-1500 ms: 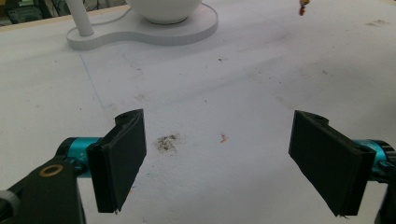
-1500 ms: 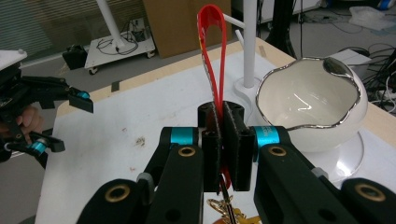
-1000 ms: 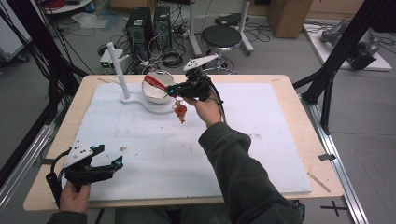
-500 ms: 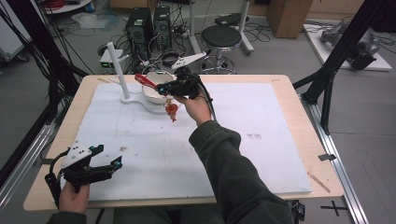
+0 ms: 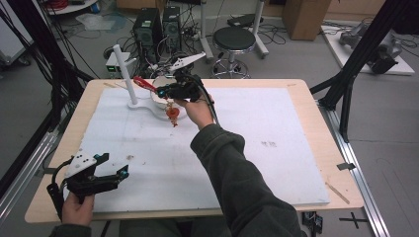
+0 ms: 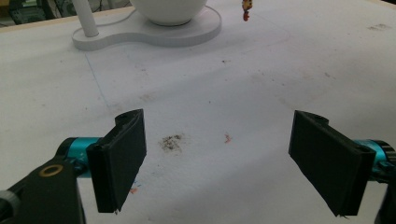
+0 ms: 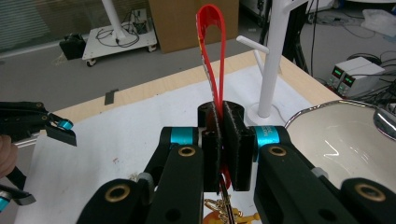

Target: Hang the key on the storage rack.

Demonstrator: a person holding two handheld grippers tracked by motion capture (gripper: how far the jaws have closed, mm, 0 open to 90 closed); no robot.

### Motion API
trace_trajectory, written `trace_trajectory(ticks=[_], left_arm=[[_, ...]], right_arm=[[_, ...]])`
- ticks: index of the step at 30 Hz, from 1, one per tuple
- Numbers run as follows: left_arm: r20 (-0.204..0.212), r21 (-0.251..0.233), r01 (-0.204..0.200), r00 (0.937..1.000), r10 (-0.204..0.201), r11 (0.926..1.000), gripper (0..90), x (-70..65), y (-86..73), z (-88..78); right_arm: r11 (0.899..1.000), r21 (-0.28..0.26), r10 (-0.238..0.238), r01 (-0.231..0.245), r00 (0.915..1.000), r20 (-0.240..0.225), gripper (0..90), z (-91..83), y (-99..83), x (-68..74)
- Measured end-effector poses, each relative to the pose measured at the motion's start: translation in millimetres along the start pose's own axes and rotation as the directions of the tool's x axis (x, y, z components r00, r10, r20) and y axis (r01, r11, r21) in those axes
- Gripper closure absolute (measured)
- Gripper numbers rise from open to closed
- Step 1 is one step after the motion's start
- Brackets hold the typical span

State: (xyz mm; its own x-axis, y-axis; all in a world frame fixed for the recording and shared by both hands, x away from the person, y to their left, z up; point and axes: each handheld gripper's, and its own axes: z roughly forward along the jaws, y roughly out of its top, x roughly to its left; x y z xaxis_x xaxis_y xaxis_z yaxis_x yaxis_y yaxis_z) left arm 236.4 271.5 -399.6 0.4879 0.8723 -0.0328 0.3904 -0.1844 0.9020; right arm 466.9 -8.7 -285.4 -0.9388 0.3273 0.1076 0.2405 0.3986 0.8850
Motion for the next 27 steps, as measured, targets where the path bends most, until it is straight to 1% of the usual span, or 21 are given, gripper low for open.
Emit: trace_trajectory(ticks=[3,4,5,14,15,17,20,21,22,23,24,27], left_arm=[[0.002,0.0,-0.004,1.0,0.004,1.0,19.5,0.2,0.1,0.1],[0.001,0.0,-0.003,1.0,0.003,1.0,19.5,0.3,0.1,0.1],[0.0,-0.003,0.001,1.0,-0.001,1.0,19.5,0.1,0.1,0.2],[-0.003,-0.005,0.001,1.0,-0.001,1.0,19.5,0.1,0.0,-0.2],[-0.002,-0.004,0.001,1.0,-0.001,1.0,19.5,0.1,0.0,-0.4],[-0.002,-0.005,0.002,1.0,-0.002,1.0,19.5,0.0,0.0,-0.5],[-0.001,-0.009,0.002,1.0,-0.002,1.0,19.5,0.2,-0.1,-0.6],[-0.001,-0.008,0.003,1.0,-0.003,1.0,19.5,0.2,-0.2,-0.6],[0.0,-0.009,0.003,1.0,-0.003,1.0,19.5,0.3,-0.3,-0.6],[0.0,-0.008,0.004,1.0,-0.004,1.0,19.5,0.4,-0.3,-0.7],[-0.001,-0.007,0.003,1.0,-0.003,1.0,19.5,0.5,-0.3,-0.9],[-0.003,-0.006,0.003,1.0,-0.003,1.0,19.5,0.6,-0.4,-1.3]], right_arm=[[1.0,0.001,0.0,0.0,1.0,0.003,85.9,4.1,1.9,-0.3],[1.0,-0.001,-0.008,0.008,1.0,0.0,85.9,5.4,2.5,-1.0],[1.0,0.001,0.001,-0.001,1.0,0.007,85.9,6.9,3.5,-0.5],[1.0,0.0,-0.005,0.005,0.9999,0.015,85.9,18.4,9.5,-1.1],[1.0,0.013,-0.001,0.001,0.9999,0.013,85.9,20.9,11.3,-1.0],[1.0,0.009,-0.015,0.015,0.9997,0.018,85.9,24.6,14.0,0.1],[1.0,0.018,-0.019,0.019,0.9995,0.025,85.9,30.9,17.5,-0.2],[1.0,0.022,-0.013,0.012,0.9995,0.029,85.9,32.1,18.1,0.3],[1.0,0.018,-0.018,0.018,0.9994,0.03,85.9,34.3,18.6,-0.1],[1.0,0.023,-0.016,0.015,0.9995,0.029,85.9,35.9,19.0,0.3],[1.0,0.027,-0.01,0.009,0.9993,0.036,86.0,38.2,19.4,0.8],[0.999,0.031,-0.011,0.009,0.9989,0.045,85.9,43.8,20.4,-0.3]])
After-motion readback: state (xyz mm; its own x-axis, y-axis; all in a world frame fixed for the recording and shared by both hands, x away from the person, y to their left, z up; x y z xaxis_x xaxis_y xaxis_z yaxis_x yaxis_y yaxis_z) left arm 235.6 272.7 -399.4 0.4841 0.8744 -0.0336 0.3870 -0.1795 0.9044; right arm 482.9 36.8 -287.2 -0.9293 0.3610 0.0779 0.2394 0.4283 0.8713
